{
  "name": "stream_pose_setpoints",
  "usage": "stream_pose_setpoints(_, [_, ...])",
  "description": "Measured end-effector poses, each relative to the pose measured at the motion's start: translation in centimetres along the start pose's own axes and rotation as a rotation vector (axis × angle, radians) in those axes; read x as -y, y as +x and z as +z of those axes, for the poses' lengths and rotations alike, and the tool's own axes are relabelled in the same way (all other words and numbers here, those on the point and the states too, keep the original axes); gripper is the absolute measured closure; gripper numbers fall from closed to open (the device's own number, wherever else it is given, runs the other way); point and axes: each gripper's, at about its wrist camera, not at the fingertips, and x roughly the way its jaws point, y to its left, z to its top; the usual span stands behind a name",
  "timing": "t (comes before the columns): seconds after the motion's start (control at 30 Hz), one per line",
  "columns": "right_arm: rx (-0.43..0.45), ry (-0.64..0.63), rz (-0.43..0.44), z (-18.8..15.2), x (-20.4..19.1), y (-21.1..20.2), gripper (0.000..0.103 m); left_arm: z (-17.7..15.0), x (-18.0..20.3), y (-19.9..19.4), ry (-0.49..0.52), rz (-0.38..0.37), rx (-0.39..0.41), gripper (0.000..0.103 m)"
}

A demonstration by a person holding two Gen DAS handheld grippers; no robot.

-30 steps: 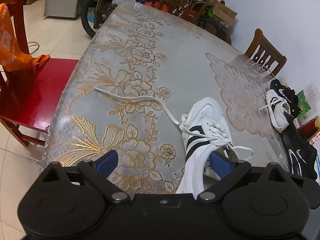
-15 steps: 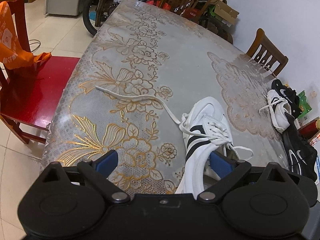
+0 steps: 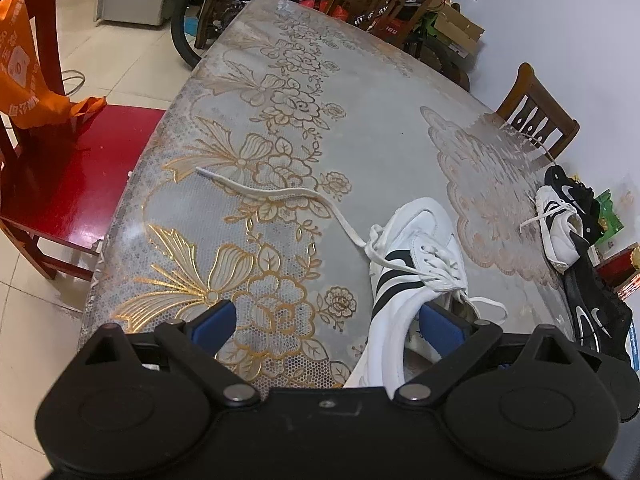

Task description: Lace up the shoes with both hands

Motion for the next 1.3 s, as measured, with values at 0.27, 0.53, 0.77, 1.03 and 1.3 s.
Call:
stream_pose_setpoints(0.27, [0.004, 0.006, 0.001, -0.3, 0.0, -0.2, 0.103, 0.0, -0.1, 0.0, -0.006, -0.002, -0.001, 0.005])
stream_pose_setpoints(0.53, [0.042, -0.007, -0.031, -0.2, -0.1, 0.0, 0.103, -0.2, -0.1, 0.2, -0.004, -0.002, -0.019, 0.005])
stream_pose_setpoints(0.77, [0.082, 0.012, -0.054, 0.3, 0.1, 0.7, 0.102, -0.6, -0.1, -0.5, 0.039, 0.011, -0.021, 0.007])
stream_pose_setpoints(1.03, [0.079, 0.029, 0.031, 0.2, 0.9, -0.3, 0.082, -1.2, 0.3, 0.2, 0.077, 0.019, -0.048, 0.007])
stream_pose_setpoints(1.3, [0.115, 0.012, 0.091, 0.6, 2.2, -2.0, 0.076, -1.3, 0.4, 0.1, 0.092, 0.004, -0.042, 0.007])
